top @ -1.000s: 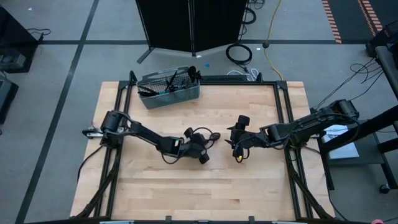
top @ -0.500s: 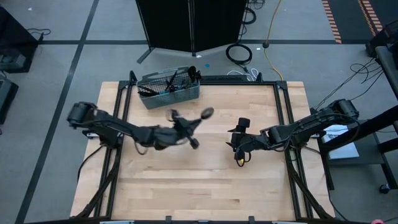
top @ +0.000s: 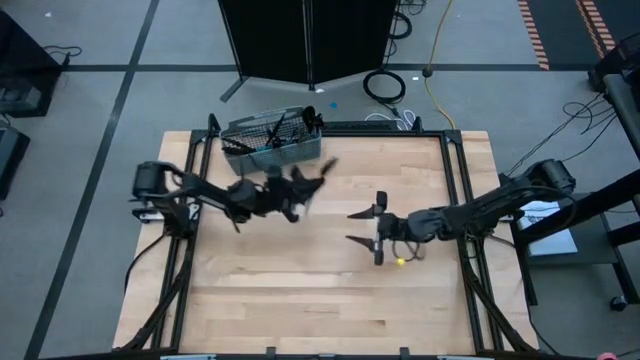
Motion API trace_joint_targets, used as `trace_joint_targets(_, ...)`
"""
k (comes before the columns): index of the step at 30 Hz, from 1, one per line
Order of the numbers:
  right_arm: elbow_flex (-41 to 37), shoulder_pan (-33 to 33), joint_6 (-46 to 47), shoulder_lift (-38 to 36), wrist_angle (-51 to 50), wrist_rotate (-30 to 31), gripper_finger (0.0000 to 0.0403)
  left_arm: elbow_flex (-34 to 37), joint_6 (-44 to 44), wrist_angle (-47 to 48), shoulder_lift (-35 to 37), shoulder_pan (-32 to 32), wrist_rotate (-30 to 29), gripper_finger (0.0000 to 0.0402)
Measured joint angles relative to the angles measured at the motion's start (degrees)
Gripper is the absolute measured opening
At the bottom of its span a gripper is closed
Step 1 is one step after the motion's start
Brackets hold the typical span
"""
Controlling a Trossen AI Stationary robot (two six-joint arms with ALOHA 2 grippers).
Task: Sort silverware
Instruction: Put the blue spoon into the silverware basket
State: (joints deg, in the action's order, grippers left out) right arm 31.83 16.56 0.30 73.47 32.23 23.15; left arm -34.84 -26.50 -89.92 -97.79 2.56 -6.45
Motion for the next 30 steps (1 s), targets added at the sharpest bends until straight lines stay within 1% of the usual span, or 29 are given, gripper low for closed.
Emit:
trace_joint_targets(1,-1.61,0.11,-0.66,0.36,6.98,-1.24,0.0242,-2.40,0.29,-0.07,-1.62,-0.71,2.22,0.0000)
trace_joint_targets(3,-4.36,0.04,-0.91,0.79,16.39,-1.86,0.0242,-6.50,2.38,0.27,-4.44,-2.24,7.40,0.0000)
trace_joint_targets(5,-6.12,-0.05,0.07,1.16,21.44,-2.38,0.0242,-10.83,4.79,1.28,-6.93,-3.74,10.47,0.0000)
trace_joint_targets(7,-6.86,-0.04,1.18,1.63,23.36,-2.72,0.0242,-14.31,6.86,4.00,-8.52,-4.82,11.11,0.0000)
trace_joint_targets(13,-6.88,0.00,2.00,1.59,24.46,-3.80,0.0242,-23.79,11.80,12.74,-13.00,-5.69,10.89,0.0000)
trace_joint_targets(17,-6.88,0.00,2.03,1.59,24.56,-3.80,0.0242,-27.95,13.95,17.64,-14.46,-5.74,10.89,0.0000)
trace_joint_targets(21,-6.88,0.00,2.19,1.59,24.56,-3.22,0.0242,-30.00,16.40,20.97,-14.54,-5.69,10.76,0.0000)
trace_joint_targets(24,-6.88,0.02,1.98,1.59,24.56,-0.23,0.0240,-30.39,16.88,22.12,-14.55,-5.69,10.52,0.0000)
trace_joint_targets(27,-6.88,0.02,0.93,1.59,24.54,0.97,0.0220,-30.39,16.94,22.01,-14.53,-5.69,10.46,0.0000)
trace_joint_targets(30,-6.88,0.02,0.64,1.59,24.58,0.96,0.0183,-30.39,16.98,22.13,-14.53,-5.69,10.42,0.0000)
